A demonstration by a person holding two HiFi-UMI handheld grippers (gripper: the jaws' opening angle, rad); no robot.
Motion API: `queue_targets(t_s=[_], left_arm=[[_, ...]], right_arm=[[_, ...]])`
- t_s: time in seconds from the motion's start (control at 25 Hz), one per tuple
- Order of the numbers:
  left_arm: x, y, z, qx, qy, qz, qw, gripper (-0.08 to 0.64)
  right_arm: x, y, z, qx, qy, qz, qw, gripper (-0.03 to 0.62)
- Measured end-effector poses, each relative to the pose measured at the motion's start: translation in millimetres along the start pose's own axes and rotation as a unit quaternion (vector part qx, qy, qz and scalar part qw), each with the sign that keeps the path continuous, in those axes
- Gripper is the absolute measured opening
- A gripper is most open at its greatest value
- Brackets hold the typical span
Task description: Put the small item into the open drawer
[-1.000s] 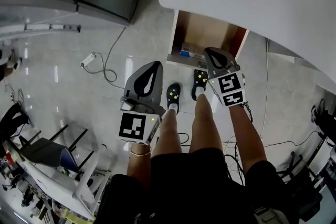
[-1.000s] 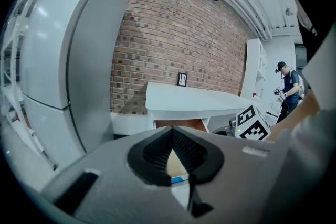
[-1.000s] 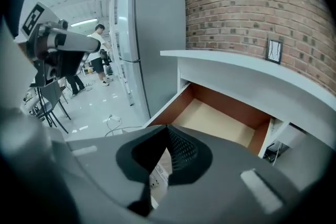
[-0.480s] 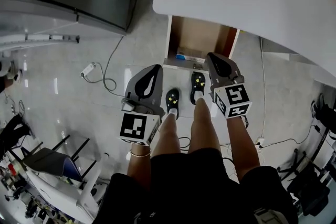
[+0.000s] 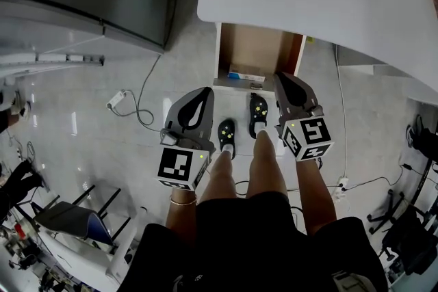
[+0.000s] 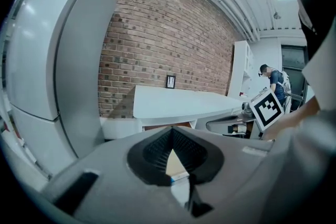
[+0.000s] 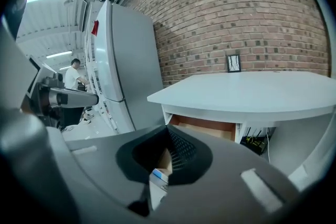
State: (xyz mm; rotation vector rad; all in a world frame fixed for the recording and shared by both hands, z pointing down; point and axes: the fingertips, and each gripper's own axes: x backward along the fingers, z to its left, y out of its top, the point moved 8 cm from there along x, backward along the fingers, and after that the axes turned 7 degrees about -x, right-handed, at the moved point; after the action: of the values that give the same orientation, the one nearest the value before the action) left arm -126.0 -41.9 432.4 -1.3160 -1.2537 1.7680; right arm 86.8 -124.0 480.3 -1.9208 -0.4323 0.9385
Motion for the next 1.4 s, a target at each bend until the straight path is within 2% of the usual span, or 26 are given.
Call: queue_targets(t_s=[0.6, 1.4], left_arm=[[26, 38, -5, -0.029, -0.028, -0.022, 0.9989, -0.003], [65, 81, -26, -0.05, -0.056, -0.057, 0.9956, -0.003]], right_arm=[[63, 40, 23, -0.028, -0.04, -0.07, 0.996, 0.012], [128, 83, 55, -0.028, -0.049, -0.133, 0.99, 0.012]])
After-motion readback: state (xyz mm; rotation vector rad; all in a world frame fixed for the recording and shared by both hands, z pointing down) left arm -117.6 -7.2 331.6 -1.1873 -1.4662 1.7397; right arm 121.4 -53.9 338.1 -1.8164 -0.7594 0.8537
